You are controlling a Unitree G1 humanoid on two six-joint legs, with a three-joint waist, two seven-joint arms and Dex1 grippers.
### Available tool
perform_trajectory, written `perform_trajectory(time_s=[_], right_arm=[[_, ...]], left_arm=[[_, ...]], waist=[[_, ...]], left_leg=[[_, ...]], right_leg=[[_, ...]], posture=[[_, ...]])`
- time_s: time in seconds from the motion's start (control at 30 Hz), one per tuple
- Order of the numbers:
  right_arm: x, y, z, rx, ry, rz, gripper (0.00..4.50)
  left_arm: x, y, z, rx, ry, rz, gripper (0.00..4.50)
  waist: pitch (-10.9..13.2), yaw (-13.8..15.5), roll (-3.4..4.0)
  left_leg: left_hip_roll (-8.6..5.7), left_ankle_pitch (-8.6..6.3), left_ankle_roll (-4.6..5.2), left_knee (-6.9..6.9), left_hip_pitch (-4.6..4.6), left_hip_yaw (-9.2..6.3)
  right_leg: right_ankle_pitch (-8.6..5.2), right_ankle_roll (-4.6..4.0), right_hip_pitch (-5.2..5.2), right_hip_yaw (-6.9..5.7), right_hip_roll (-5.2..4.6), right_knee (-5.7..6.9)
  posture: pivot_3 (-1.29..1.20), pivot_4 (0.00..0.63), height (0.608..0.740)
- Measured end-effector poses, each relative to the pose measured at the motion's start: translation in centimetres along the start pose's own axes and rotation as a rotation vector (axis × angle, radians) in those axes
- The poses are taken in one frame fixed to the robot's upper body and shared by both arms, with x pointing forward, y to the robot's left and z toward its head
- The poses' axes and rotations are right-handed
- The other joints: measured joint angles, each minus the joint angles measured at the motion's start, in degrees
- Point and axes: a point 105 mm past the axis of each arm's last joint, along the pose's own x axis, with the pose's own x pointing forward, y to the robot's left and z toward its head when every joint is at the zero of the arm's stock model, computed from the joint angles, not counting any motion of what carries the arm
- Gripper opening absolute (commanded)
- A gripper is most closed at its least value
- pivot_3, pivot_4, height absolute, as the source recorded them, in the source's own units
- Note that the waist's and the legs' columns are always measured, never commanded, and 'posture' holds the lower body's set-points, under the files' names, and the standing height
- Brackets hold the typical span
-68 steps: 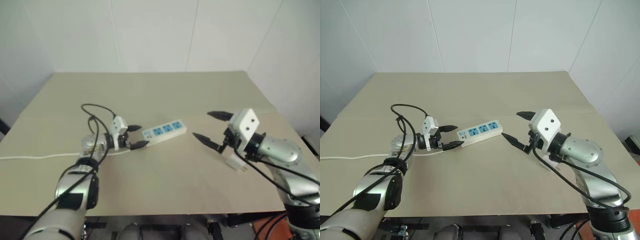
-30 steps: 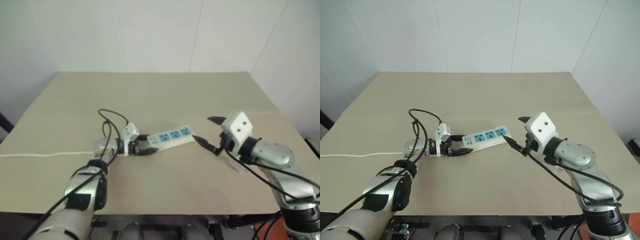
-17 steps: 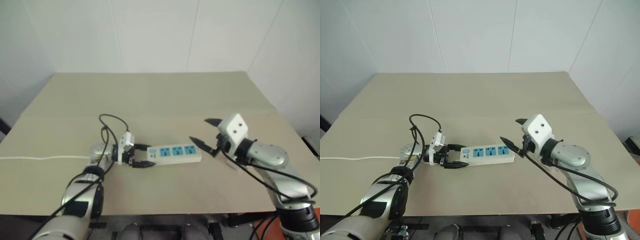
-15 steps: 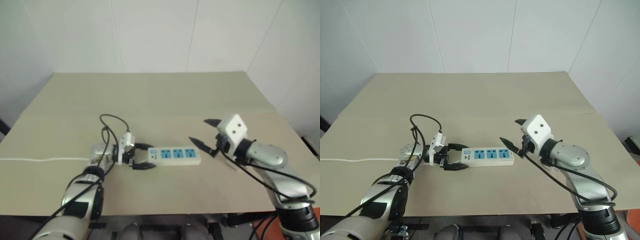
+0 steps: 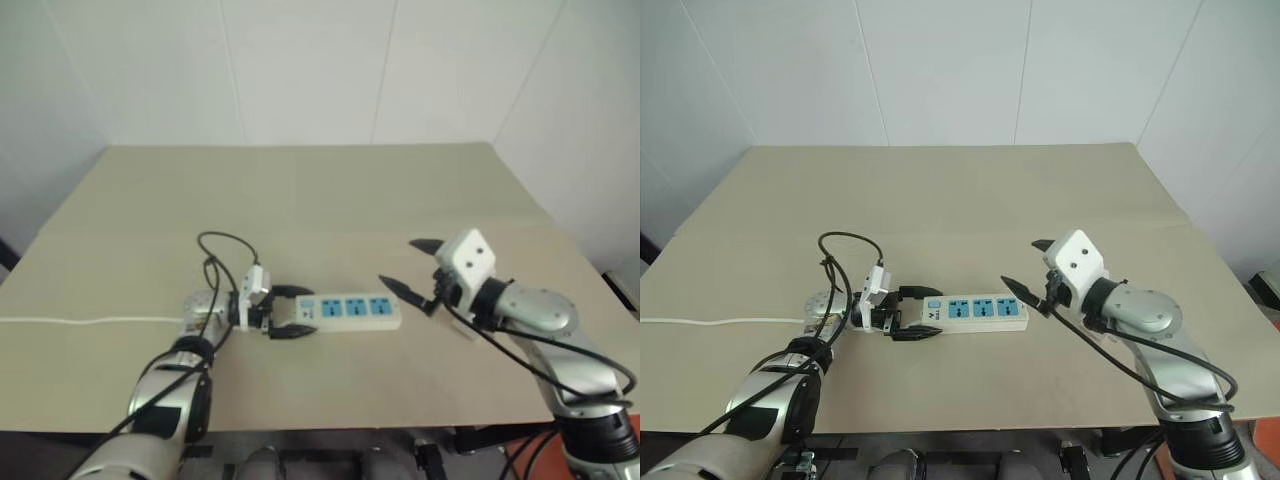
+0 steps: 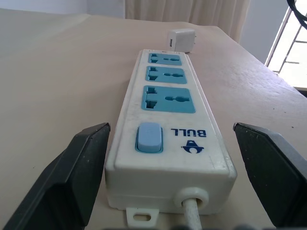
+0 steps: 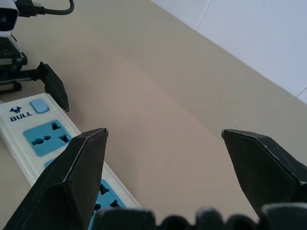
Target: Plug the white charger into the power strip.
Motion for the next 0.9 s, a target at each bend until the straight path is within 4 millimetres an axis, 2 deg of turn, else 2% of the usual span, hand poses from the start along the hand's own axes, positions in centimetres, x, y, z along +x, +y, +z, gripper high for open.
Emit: perform_trajectory(time_s=[0.13,0.17,0.2,0.27,0.4,0.5,0.6,0.73,0.8,0.9], right_arm=[[0.0,0.0,0.2,-0.003,-0.007,-0.003,4.5],[-0.1,0.1,0.3,-0.007,-0.011,-0.001,4.5],[-0.1,0.1,0.4,-0.009,-0.013,0.0,4.5],[-0.1,0.2,0.4,-0.009,-0.014,0.001,4.5],[-0.3,-0.1,0.2,-0.006,0.014,-0.011,4.5],[-0.9,-1.4,0.0,0.03,0.123,-0.008,4.5],[-2.2,-3.5,0.6,0.007,0.281,-0.002,4.5],[-4.1,-6.2,0.3,0.061,0.562,0.038,4.5],[-4.4,-6.3,-0.2,0.097,0.648,0.081,4.5],[-4.5,-5.0,-1.1,0.118,0.758,0.204,4.5]], left_arm=[[0.0,0.2,-0.2,-0.009,0.007,0.022,4.48],[0.1,0.2,-0.3,-0.008,0.015,0.027,4.08],[0.1,0.3,-0.3,-0.005,0.024,0.028,3.94],[0.2,0.3,-0.4,0.011,0.041,0.027,3.32],[0.3,0.3,-0.4,0.011,0.045,0.022,3.24],[0.4,0.3,-0.3,0.016,0.048,0.022,3.24],[0.5,0.3,-0.3,0.028,0.055,0.012,3.24],[0.5,0.2,-0.2,0.043,0.066,-0.014,3.24],[0.6,0.1,-0.1,0.048,0.068,-0.027,3.24],[0.8,0.0,0.0,0.055,0.066,-0.041,3.24]], waist=[[0.0,0.02,0.0],[0.0,0.03,0.0],[-0.01,0.03,0.0],[-0.02,0.05,0.01],[-0.03,0.1,0.01],[-0.03,0.12,0.02],[-0.04,0.26,0.04],[-0.04,0.15,0.04],[-0.05,0.1,0.04],[-0.06,0.18,0.06]], left_leg=[[0.0,0.0,0.0,0.0,0.05,-0.01],[0.0,0.0,0.0,0.0,0.07,-0.01],[0.0,0.0,0.0,0.0,0.09,-0.02],[-0.01,0.0,0.0,0.01,0.13,-0.01],[-0.01,0.0,0.0,0.01,0.12,-0.02],[-0.02,0.0,0.0,0.06,0.07,-0.01],[-0.01,0.0,0.0,0.06,0.06,-0.02],[0.02,0.0,0.0,0.0,0.02,0.01],[0.03,-0.02,0.02,-0.06,-0.02,0.01],[0.02,-0.03,0.04,-0.07,-0.15,0.01]], right_leg=[[0.0,0.0,0.03,0.0,0.0,0.02],[0.0,0.0,0.05,0.0,0.0,0.03],[0.0,0.01,0.06,0.0,0.0,0.03],[-0.01,0.02,0.1,0.01,0.0,0.03],[-0.01,0.02,0.1,0.01,0.0,0.01],[0.02,-0.02,0.07,0.02,-0.02,0.02],[0.02,-0.03,0.06,-0.01,-0.03,0.0],[0.01,-0.06,0.01,-0.01,-0.05,-0.08],[-0.01,-0.08,-0.03,-0.01,-0.04,-0.13],[-0.03,-0.05,-0.15,-0.02,-0.05,-0.14]], posture=[[0.0,0.15,0.74],[0.0,0.15,0.74],[0.0,0.15,0.74],[0.0,0.15,0.74],[0.0,0.15,0.74],[0.0,0.15,0.74],[0.0,0.15,0.74],[0.0,0.15,0.74],[0.0,0.15,0.74],[0.0,0.15,0.74]])
